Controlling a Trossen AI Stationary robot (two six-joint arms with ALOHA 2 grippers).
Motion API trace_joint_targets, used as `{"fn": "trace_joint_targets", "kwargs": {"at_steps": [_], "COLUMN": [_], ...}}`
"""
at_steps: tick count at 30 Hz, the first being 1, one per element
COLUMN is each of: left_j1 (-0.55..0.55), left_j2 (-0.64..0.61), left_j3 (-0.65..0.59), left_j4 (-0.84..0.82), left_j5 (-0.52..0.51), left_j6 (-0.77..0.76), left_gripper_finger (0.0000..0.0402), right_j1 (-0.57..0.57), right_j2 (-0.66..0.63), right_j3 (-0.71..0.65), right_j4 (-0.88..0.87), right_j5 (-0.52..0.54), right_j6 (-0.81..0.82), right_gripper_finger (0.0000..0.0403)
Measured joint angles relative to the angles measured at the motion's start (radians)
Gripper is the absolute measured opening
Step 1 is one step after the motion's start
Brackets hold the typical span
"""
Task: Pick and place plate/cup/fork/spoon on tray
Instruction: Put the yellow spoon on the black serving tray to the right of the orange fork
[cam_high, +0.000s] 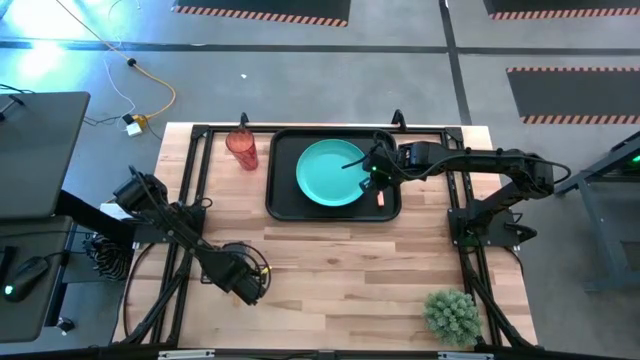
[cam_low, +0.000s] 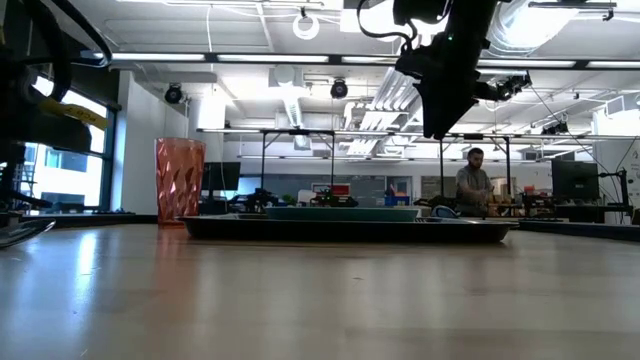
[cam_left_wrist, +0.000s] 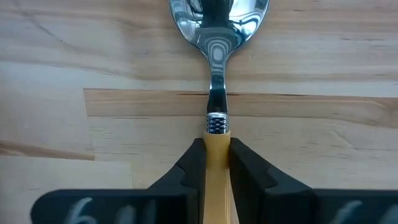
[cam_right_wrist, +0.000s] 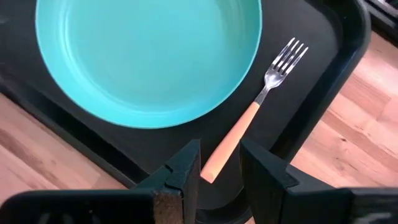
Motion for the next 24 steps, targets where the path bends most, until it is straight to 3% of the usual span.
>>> {"fn": "trace_joint_targets", "kwargs": {"at_steps": [8,14,18,24], "left_j1": [0.003,0.031,0.078,0.173], "left_j2": [-0.078,-0.120,-0.119,-0.119], "left_j3": [-0.004,-0.003,-0.003,0.012], "left_j4": [0.075,0.252,0.393,0.550], "left_j5": [-0.047,-0.248,-0.329,-0.354], "left_j6": [0.011,0.048,0.133,0.323], "left_gripper_finger": [0.0037,0.0037,0.0039,0.0041], "right_j1": [0.000,0.000,0.000,0.000], "right_j2": [0.000,0.000,-0.023,-0.101], "right_j3": [0.000,0.000,0.000,0.000], "right_j4": [0.000,0.000,0.007,0.024], "right_j5": [-0.041,-0.097,-0.113,-0.113], "right_j6": [-0.018,-0.022,-0.022,-0.017], "right_gripper_finger": [0.0103,0.0103,0.0103,0.0103]}}
